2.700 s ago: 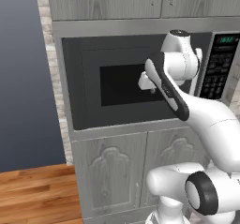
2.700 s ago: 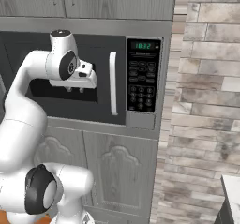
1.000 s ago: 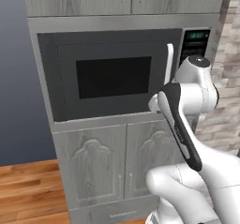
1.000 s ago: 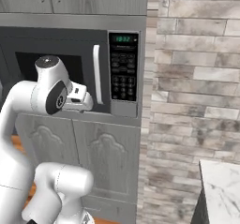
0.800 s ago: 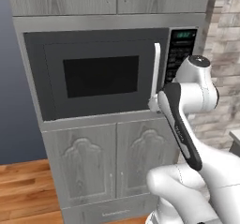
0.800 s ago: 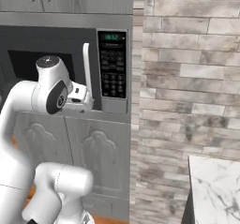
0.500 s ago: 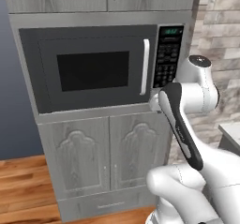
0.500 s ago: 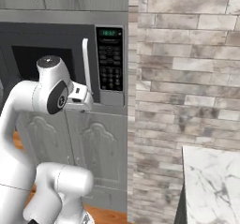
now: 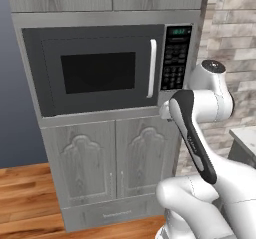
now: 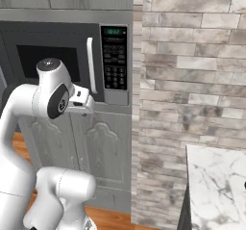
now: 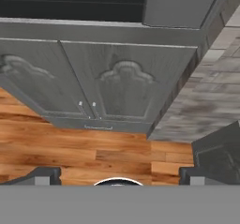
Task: The microwave is finished heating the shrimp and tomato. Take the bowl containing the food and place it on the dining counter.
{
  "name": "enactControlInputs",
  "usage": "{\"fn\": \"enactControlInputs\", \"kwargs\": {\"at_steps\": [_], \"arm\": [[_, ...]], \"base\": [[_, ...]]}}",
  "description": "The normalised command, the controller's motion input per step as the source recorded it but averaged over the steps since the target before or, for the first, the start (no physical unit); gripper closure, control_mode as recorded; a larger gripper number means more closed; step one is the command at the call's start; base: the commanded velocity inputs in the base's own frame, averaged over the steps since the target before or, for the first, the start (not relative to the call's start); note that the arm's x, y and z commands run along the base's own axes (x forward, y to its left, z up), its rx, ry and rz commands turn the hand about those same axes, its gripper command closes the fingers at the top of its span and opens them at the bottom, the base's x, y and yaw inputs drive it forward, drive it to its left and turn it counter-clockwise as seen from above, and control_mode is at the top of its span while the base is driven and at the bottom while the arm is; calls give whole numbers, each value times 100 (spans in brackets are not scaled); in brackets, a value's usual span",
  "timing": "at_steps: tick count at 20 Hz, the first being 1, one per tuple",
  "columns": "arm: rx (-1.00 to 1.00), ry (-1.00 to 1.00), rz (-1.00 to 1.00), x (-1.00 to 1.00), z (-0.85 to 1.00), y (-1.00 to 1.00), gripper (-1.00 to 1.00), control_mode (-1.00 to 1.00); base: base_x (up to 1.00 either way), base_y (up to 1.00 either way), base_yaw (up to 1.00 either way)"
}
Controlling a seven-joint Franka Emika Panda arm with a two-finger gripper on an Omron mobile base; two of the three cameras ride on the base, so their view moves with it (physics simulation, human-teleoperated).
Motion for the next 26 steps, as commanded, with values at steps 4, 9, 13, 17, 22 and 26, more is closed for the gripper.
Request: {"fn": "enactControlInputs", "kwargs": {"at_steps": [4,9,13,17,22,26], "arm": [[0,0,0,0,0,0,-100,-100],[1,-19,0,9,16,0,-100,-100],[4,-33,-1,41,39,0,-100,-100],[3,-33,-2,53,42,4,-100,-100],[2,-26,-2,63,44,1,-100,-100],[0,-9,-1,71,19,0,-100,-100]], "base": [[0,0,0],[0,0,0],[0,0,0],[0,0,0],[0,0,0],[0,0,0]]}}
